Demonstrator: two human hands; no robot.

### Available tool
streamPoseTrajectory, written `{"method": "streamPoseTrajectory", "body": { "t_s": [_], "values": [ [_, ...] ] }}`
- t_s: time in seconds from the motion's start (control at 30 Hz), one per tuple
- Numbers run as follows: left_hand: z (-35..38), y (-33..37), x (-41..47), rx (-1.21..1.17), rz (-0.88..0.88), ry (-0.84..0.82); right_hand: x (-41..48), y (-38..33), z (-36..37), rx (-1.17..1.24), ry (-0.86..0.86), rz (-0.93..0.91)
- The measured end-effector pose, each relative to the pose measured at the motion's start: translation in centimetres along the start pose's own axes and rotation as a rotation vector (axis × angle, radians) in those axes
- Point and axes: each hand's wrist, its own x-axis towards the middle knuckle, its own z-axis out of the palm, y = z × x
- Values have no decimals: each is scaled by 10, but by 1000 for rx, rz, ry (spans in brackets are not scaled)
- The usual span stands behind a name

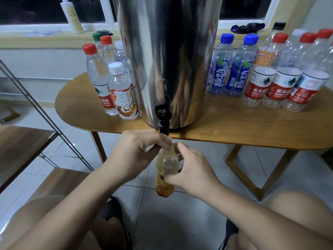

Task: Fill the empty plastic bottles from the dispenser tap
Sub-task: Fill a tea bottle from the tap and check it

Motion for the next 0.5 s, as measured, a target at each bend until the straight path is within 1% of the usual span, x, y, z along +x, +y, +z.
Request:
{"method": "streamPoseTrajectory", "body": {
  "t_s": [0.07, 0.17, 0.3, 0.5],
  "values": [
    [-9, 0, 0, -69, -40, 40, 2, 1, -3, -29, 11, -25],
    [-15, -3, -8, -88, -153, 11, 0, 4, -8, -64, -2, -44],
    [-13, -9, -15, -41, -204, -22, -3, 8, -11, -92, -30, -68],
    [-13, -14, -16, -43, -261, -61, -7, 10, -11, -90, -43, -84]
  ]
}}
